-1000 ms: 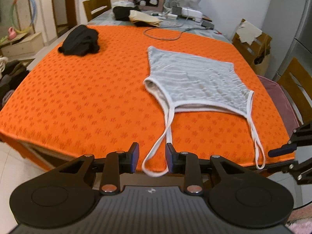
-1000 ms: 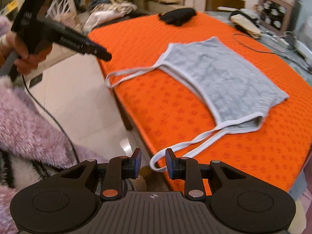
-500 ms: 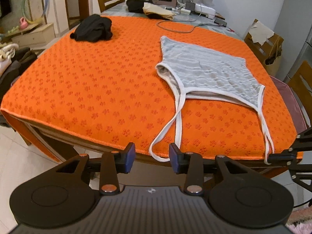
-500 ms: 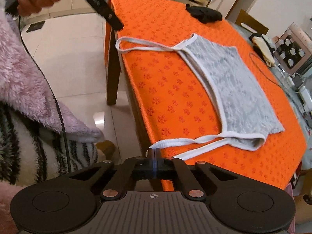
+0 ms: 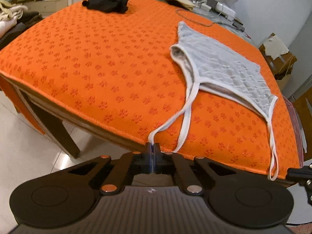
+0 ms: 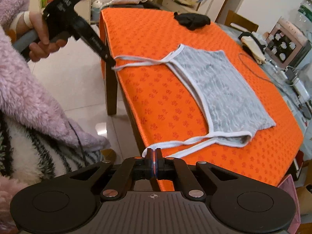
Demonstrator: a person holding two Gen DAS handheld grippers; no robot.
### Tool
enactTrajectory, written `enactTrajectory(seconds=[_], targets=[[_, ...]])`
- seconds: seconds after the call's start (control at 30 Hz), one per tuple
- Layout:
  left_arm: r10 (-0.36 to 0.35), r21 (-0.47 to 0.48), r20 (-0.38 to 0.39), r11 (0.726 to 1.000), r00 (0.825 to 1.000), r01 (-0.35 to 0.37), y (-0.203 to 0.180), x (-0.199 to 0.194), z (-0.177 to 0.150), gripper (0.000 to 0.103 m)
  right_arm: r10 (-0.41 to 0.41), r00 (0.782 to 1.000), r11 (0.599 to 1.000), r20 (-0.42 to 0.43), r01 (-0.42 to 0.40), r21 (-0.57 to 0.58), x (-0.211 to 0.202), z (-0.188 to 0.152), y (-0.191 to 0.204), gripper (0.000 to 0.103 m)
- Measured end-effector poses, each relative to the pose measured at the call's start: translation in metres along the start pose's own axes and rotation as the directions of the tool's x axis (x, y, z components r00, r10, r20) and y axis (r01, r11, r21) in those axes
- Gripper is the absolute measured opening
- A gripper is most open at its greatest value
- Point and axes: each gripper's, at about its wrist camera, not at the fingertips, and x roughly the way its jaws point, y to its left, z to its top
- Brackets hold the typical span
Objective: Fold clothes
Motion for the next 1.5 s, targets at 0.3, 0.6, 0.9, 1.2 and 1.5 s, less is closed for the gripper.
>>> enactTrajectory(seconds=[0.3, 0.6, 0.9, 1.2, 1.5], targets=[[-0.002, 0.080, 0.079, 0.997, 0.997, -0.004, -0.019, -0.025, 0.009, 0.001, -0.006, 0.999, 0.995, -0.034, 0.002, -0.100, 0.022, -0.002, 0.011, 0.017], [0.014, 0.183, 0.182, 0.982, 0.983, -0.048, -0.041, -0.048, 0.018, 0.001, -0.067, 0.997, 0.962, -0.038, 0.054, -0.266, 0.041, -0.006, 0.030, 0.011], [-0.034, 0.391, 0.274, 0.917, 0.961, -0.079, -0.077, -0.060, 0.046, 0.001, -0.079, 0.993, 0.992, 0.083, 0.087, -0.090, 0.009, 0.001, 0.005, 0.004], [-0.172, 0.588, 0.287, 0.809, 0.942, -0.031, -0.108, -0.028, 0.107, 0.001, -0.112, 0.980, 0.957, 0.167, 0.061, 0.285, -0.028, 0.015, -0.056, 0.004], [-0.259, 0.769, 0.153, 0.637, 0.954, 0.050, -0.137, 0.044, 0.161, 0.002, -0.222, 0.970, 0.884, 0.099, 0.158, 0.441, -0.023, 0.025, -0.089, 0.004]])
